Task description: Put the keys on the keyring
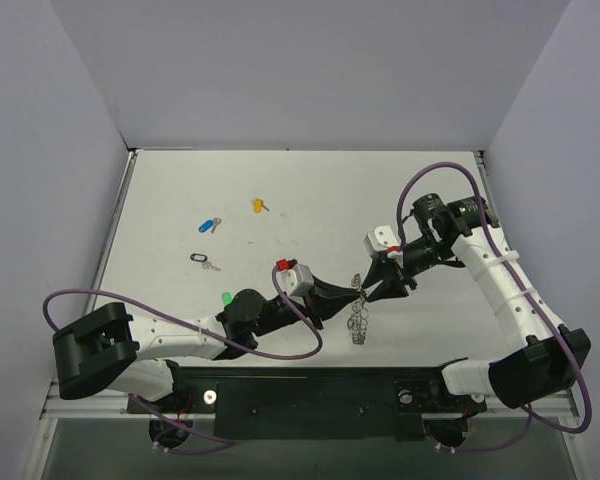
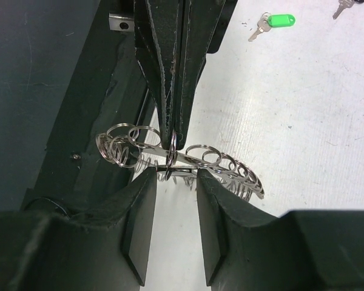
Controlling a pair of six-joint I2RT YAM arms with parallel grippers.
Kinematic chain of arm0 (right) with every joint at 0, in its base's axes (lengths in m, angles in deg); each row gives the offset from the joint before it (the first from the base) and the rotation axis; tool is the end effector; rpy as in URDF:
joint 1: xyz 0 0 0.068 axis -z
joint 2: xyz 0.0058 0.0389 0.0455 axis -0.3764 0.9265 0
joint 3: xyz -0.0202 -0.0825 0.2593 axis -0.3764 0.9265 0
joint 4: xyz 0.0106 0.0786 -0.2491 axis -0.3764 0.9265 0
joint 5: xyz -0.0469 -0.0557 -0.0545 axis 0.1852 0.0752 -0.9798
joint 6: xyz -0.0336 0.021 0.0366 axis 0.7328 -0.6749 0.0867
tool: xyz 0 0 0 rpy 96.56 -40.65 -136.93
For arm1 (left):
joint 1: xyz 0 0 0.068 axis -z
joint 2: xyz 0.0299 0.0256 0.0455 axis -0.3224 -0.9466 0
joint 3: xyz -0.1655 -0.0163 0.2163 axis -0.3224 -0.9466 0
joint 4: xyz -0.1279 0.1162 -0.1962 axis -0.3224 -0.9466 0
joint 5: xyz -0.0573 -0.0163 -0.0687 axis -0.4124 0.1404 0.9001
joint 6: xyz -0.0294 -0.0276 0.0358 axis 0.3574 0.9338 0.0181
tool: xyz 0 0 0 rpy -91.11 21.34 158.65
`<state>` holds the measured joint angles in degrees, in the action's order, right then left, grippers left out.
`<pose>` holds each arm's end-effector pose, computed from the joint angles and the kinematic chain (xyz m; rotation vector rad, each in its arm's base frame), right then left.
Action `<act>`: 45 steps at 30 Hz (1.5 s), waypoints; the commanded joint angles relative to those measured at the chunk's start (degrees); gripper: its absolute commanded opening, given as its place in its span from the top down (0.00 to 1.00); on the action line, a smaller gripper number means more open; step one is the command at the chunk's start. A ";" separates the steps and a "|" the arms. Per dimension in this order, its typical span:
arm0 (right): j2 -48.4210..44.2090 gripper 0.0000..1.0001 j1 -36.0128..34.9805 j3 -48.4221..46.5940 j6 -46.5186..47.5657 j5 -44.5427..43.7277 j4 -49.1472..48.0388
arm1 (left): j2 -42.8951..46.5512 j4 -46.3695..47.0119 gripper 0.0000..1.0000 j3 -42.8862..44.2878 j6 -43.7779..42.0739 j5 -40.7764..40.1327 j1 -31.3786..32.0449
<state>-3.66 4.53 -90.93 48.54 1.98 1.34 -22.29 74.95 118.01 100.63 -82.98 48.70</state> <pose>0.2013 0.0979 0.3429 -1.7750 1.1407 0.9706 0.1036 -0.2580 0.2640 0.6837 1.2175 -1.2749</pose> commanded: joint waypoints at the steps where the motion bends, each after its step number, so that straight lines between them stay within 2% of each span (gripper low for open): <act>1: -0.95 0.71 0.71 -1.86 0.43 3.15 14.78 | 1.71 3.69 1.00 0.79 0.99 -1.74 -0.27; 17: -0.51 0.78 1.59 -2.12 0.25 4.21 14.78 | 2.06 2.81 1.00 0.61 1.34 -2.62 -0.36; 22: -0.43 0.85 1.59 -2.12 0.17 4.21 14.78 | 1.89 2.72 1.00 0.70 1.43 -2.71 -0.36; 27: -0.60 1.00 1.59 -1.86 0.43 4.03 14.78 | 1.89 2.72 1.00 0.70 1.69 -3.41 -0.36; 38: -0.42 1.00 1.59 0.07 -3.25 3.24 11.53 | 1.80 11.76 1.00 -1.59 3.98 -7.10 -0.36; 45: -0.60 1.00 1.24 2.01 -6.60 3.68 7.49 | 1.36 13.79 1.00 -0.88 4.42 -6.76 -0.71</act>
<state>-3.66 5.69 -90.25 44.21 3.75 1.02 -22.25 79.34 115.74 103.91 -88.49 48.59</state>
